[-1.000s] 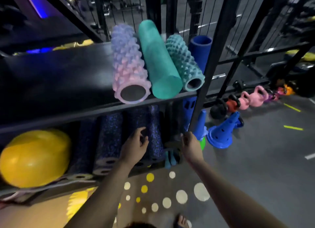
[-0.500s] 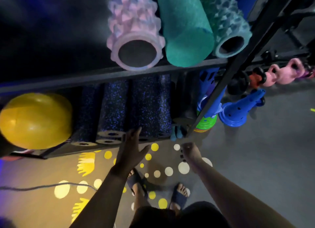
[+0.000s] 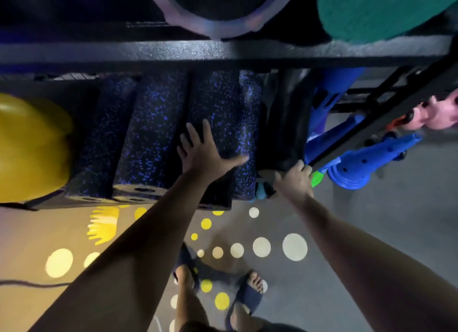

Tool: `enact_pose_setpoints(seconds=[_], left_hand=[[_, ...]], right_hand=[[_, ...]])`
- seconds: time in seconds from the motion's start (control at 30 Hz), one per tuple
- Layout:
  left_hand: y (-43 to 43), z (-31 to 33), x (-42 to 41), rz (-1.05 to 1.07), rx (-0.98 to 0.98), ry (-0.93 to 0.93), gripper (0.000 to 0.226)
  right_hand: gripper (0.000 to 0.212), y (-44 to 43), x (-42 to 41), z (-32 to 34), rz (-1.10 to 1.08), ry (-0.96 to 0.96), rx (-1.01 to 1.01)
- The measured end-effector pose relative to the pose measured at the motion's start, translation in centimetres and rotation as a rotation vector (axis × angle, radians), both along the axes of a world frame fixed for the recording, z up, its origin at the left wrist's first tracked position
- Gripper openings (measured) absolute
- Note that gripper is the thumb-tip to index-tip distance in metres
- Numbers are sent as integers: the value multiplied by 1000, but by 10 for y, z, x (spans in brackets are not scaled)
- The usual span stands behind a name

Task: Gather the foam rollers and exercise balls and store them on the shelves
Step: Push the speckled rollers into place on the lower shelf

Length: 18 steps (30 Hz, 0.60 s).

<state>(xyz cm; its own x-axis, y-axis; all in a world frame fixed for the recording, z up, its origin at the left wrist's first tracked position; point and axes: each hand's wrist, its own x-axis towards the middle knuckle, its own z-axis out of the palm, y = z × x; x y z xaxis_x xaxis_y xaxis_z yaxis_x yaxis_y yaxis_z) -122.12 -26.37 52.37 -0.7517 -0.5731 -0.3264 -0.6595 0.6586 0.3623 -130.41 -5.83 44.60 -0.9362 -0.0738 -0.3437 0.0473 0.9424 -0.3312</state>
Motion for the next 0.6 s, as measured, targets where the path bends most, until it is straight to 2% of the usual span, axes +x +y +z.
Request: enact_pose_setpoints(seconds=[0.07,0.23,0.3,0.4,0.6], left_hand=[[-6,-11,-4,-18,-49,-102,150],[-12,-22,1,2,-82,0,143],[-12,-23,1,13,-84,10,140],[-14,-25,3,23,-66,48,139],[-15,-21,11,100,25,150,137]], right_hand=[[92,-10,-17,-11,-18,46,5],[142,-28,-57,-41,-50,-63,128],[154,-31,-65,-53,-90,-105,134],[156,-37,-71,-57,-175,-151,123],[155,-28,-62,-59,-38,-90,125]])
